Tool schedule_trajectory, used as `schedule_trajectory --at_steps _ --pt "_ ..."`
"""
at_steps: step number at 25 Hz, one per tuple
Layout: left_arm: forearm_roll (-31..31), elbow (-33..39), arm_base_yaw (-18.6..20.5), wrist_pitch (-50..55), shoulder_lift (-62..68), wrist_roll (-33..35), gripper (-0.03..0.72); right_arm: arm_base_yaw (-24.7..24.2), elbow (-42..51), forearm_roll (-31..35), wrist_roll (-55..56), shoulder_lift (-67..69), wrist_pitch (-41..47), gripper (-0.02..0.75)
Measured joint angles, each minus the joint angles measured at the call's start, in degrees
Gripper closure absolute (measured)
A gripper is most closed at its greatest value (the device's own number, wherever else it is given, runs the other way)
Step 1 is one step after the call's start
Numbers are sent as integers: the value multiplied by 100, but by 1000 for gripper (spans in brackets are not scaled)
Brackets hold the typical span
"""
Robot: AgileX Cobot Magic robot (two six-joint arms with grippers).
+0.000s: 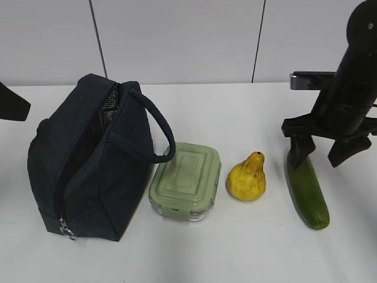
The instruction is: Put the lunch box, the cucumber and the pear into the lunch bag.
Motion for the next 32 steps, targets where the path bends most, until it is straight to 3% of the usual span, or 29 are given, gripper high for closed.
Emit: schedule_trajectory --at_steps 24,26,30,32 --pt "111 0 -5 -74 0 0 274 53 -12 -177 314 1142 -595 153" --pt "111 0 -5 -74 0 0 274 53 -12 -187 314 1211 -595 182" --pt "111 0 -5 -74 0 0 274 53 -23 -239 314 1232 -576 331" --pt "116 0 -5 -57 0 0 274 53 -23 -333 314 1232 -524 331"
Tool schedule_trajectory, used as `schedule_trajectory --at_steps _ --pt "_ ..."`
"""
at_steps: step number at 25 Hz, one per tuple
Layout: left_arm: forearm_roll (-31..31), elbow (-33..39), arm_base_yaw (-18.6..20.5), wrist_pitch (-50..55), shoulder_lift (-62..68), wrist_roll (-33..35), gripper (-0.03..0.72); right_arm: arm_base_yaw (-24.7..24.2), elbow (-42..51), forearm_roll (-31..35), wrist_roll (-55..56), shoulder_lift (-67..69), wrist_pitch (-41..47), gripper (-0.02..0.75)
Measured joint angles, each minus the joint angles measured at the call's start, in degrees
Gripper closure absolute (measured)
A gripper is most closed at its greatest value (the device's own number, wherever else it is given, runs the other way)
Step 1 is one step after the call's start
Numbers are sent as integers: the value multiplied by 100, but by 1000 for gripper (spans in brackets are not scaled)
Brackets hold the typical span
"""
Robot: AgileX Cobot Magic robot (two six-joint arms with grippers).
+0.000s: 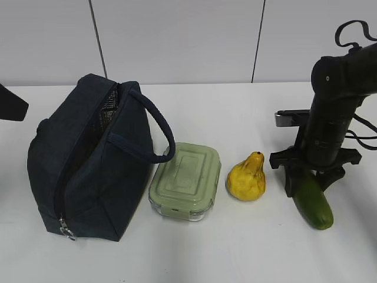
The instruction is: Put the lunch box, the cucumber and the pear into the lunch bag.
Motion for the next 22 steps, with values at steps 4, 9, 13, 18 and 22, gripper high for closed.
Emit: schedule_trajectory --at_steps 4,9,13,18,22 --pt "6 0 0 134 28 23 274 0 0 -156 0 -139 64 331" --pt "-24 -11 -45 241 349 152 274 10 0 -187 4 -764 64 331" --pt "-51 -11 -174 247 616 241 274 10 0 -118 -140 -1188 64 331" --pt "-53 -11 -201 236 1053 254 281 113 0 271 -405 -1628 61 332" --pt "-53 -18 -201 197 1266 272 397 471 -124 531 -544 -1840 49 333"
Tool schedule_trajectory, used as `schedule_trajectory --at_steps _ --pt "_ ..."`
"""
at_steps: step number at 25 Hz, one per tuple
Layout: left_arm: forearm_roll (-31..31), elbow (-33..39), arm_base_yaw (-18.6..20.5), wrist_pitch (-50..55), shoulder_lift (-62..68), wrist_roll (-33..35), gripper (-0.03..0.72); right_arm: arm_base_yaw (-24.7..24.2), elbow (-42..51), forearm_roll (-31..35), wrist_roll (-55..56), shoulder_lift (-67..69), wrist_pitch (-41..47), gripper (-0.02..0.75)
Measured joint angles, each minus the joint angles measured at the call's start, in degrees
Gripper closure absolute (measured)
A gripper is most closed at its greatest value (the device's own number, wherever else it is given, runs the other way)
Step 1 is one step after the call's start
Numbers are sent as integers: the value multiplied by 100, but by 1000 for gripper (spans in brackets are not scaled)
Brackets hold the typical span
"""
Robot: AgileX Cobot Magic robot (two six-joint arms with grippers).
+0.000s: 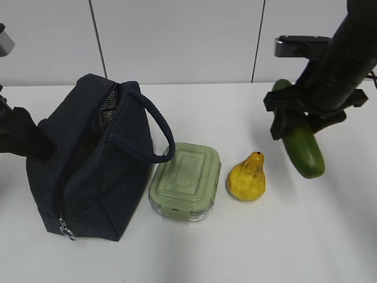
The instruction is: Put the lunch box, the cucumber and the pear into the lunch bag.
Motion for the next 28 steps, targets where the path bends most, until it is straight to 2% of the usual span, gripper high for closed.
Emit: schedule_trajectory --at_steps 4,7,12,19,28 --pt "-12 0 0 -19 57 47 596 566 -440 245 -45 -35 0 333" --pt "-12 0 0 -47 57 54 668 979 -894 447 -45 -35 0 333" --pt "-106 0 0 -66 57 64 685 1461 -1452 975 -77 -35 -228 333" --pt "-193 0 0 -66 57 70 686 1805 -1566 1784 -163 -35 -917 333" --pt "-404 0 0 -25 57 96 686 2346 -1638 3441 -1076 624 -1888 333"
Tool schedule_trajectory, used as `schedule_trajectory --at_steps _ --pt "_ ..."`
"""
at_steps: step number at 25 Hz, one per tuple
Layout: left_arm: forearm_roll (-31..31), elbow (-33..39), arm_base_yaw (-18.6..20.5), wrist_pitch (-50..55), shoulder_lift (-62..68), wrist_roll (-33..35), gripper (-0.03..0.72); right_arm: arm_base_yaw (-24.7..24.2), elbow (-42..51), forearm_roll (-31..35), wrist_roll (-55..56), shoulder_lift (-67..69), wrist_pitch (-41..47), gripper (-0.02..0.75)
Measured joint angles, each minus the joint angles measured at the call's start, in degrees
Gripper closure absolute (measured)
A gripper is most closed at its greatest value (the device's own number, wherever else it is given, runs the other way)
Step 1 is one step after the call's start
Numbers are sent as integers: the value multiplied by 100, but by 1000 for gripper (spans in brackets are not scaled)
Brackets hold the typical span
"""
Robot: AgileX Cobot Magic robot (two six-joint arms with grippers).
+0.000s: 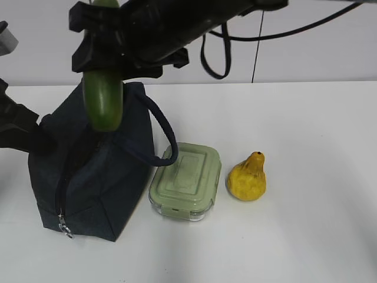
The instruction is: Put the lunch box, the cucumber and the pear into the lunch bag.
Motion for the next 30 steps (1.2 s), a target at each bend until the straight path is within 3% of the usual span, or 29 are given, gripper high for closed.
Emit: schedule_trajectory --at_steps 6,11,14,20,27,30 --pt "-20 0 0 25 0 0 686 181 0 941 -735 501 -520 333" --pt "-25 0 0 27 0 0 686 181 0 930 -884 842 -558 333" --pt "-25 0 0 27 0 0 686 181 -8 304 -779 1017 -324 333" --pt "-76 0 0 21 0 0 687 192 -22 -1904 895 1062 251 334" --pt "-104 0 -12 21 0 0 687 192 -34 -2234 1149 1062 405 329" --pt "-104 0 -12 21 0 0 687 192 -34 -2201 1075 1062 438 275"
